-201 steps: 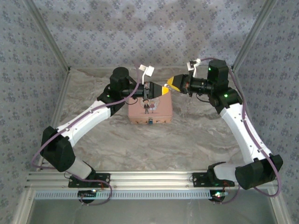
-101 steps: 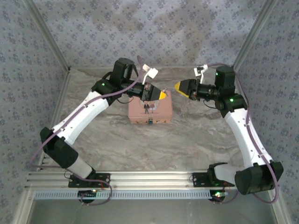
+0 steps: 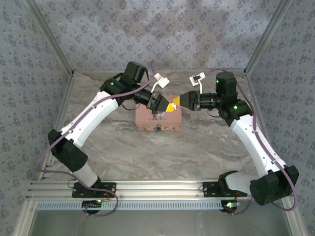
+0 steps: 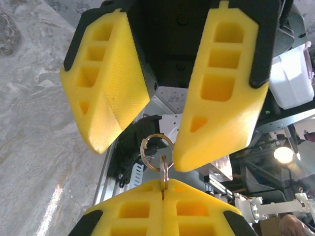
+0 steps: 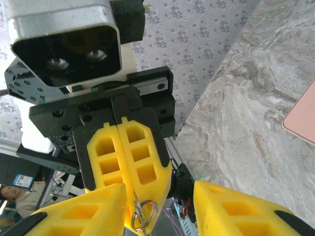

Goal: Unlock the padlock with the key

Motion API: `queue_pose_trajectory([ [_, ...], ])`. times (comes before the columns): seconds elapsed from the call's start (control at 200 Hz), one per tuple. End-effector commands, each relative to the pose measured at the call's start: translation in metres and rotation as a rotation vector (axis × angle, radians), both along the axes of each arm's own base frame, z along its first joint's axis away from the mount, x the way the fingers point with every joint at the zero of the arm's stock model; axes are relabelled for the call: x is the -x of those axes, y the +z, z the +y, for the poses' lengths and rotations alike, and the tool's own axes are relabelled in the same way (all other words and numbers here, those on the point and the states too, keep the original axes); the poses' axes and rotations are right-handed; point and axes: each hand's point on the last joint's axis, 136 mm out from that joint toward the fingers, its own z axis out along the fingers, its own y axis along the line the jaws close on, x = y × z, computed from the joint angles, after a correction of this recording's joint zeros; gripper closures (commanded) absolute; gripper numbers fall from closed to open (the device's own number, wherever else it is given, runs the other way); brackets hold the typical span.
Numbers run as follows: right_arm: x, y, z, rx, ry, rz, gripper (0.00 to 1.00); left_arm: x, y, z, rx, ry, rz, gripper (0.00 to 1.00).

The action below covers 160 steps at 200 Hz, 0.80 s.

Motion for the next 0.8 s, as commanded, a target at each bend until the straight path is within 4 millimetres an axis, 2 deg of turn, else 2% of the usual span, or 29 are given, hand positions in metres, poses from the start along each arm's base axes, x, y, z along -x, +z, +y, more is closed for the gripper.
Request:
queue_pose_trajectory([
  [0.0, 0.008, 0.011, 0.004, -0.016, 0.057, -0.055, 0.62, 0.008, 0.014, -0.001, 0.040, -0.050, -0.011, 1.00],
  [0.31, 0.014, 0.018, 0.009, -0.035, 0.116, -0.057, 0.83, 0.011, 0.014, 0.000, 0.039, -0.061, -0.012, 1.00],
  [0.465, 0.022, 0.018, 0.013, -0.041, 0.167, -0.054, 1.00, 0.009, 0.014, 0.000, 0.040, -0.059, -0.018, 1.00],
  [0.61, 0.027, 0.017, 0.016, -0.043, 0.197, -0.049, 1.00, 0.005, 0.015, 0.001, 0.043, -0.050, -0.023, 1.00],
  [0.69, 0.029, 0.016, 0.017, -0.041, 0.209, -0.039, 0.92, 0.005, 0.016, 0.001, 0.047, -0.050, -0.026, 1.00],
  [0.74, 0.029, 0.015, 0.018, -0.038, 0.209, -0.039, 0.81, 0.004, 0.016, 0.001, 0.049, -0.050, -0.026, 1.00],
  [0.794, 0.030, 0.015, 0.018, -0.036, 0.209, -0.043, 0.79, 0.004, 0.017, 0.001, 0.049, -0.051, -0.025, 1.00],
])
